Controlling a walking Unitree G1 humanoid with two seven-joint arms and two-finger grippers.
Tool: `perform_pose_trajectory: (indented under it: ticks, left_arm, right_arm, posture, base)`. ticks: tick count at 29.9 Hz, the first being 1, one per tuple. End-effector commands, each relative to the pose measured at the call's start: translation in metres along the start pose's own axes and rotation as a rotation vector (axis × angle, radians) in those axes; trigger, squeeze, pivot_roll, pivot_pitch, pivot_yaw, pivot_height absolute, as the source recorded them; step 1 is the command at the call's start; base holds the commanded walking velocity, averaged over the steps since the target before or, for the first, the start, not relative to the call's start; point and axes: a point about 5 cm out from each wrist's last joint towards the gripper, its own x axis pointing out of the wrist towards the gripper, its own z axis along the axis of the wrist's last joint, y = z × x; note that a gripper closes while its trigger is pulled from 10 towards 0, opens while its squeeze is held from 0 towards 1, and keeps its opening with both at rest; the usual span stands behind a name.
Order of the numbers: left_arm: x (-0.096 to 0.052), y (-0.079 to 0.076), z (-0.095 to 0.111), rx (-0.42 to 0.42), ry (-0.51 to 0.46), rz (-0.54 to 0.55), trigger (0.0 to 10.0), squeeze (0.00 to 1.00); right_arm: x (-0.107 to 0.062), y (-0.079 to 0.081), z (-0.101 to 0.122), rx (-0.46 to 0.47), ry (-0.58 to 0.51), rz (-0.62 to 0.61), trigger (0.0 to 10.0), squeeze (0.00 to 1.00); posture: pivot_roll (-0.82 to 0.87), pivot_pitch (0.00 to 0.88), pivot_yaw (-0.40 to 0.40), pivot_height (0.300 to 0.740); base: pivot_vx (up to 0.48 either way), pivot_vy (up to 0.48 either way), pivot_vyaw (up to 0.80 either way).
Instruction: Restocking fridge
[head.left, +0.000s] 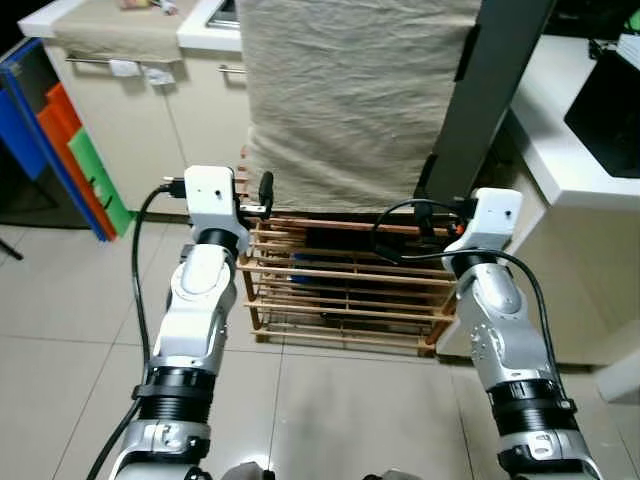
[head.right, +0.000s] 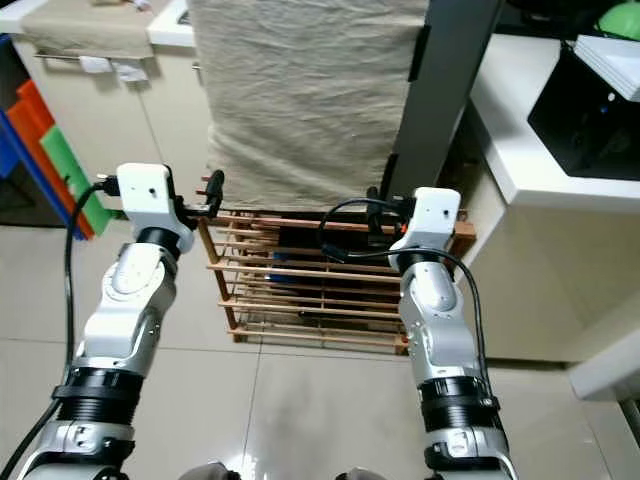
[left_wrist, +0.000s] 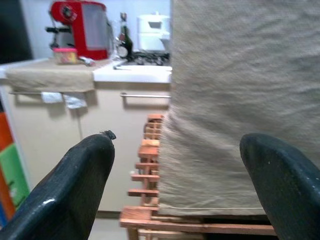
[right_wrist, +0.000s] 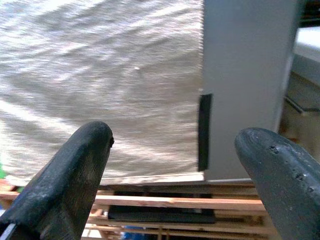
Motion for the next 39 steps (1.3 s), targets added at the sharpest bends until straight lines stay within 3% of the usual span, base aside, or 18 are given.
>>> perform_pose_trajectory:
  ticks: [1,3,8,11,15,29,31,39]
  left_arm:
    - [-0.001,-0.001,0.001,0.0,0.009,-0.011,10.0,0.0]
    - [-0.001,0.001,0.001,-0.01,0.017,-0.008,10.0,0.0]
    - [-0.01,0.019,-0.013,-0.032,0.09,0.019,10.0,0.0]
    - [-0.019,0.032,-0.024,-0.021,0.132,0.038,10.0,0.0]
    - [-0.023,0.04,-0.035,-0.029,0.175,0.063,10.0,0.0]
    - [-0.022,0.027,-0.043,-0.055,0.193,0.051,10.0,0.0]
    - [-0.022,0.026,-0.045,-0.018,0.209,0.043,10.0,0.0]
    - [-0.017,0.032,-0.039,-0.002,0.167,0.063,10.0,0.0]
  right_arm:
    - [0.0,0.001,0.002,-0.006,-0.022,-0.006,10.0,0.1]
    - [0.0,0.003,0.004,0.005,-0.036,-0.015,10.0,0.09]
    - [-0.01,-0.02,-0.003,0.009,-0.055,-0.183,10.0,0.1]
    - [-0.017,-0.029,-0.01,-0.003,-0.028,-0.206,10.0,0.1]
    - [-0.019,-0.032,-0.012,-0.018,-0.021,-0.205,10.0,0.1]
    - [-0.026,-0.037,-0.009,-0.07,-0.03,-0.178,10.0,0.11]
    - [-0.028,-0.037,-0.007,-0.075,-0.04,-0.179,10.0,0.11]
    - [-0.041,-0.051,-0.003,-0.106,-0.072,-0.228,10.0,0.12]
  posture:
    - [0.0,0.0,-0.004,0.74]
    - [0.0,0.0,-0.001,0.74]
    - [0.02,0.0,0.02,0.74]
    - [0.01,0.0,0.03,0.74]
    - [0.0,0.0,0.028,0.74]
    - [-0.04,0.0,-0.005,0.74]
    - [-0.04,0.0,-0.005,0.74]
    - [-0.05,0.0,0.007,0.74]
  base:
    - [0.289,0.382,0.0]
    - [0.289,0.382,0.0]
    - [0.055,0.421,0.0]
    - [0.0,0.431,0.0]
    - [0.0,0.43,0.0]
    - [0.0,0.436,0.0]
    - [0.0,0.0,0.0]
    - [0.268,0.03,0.0]
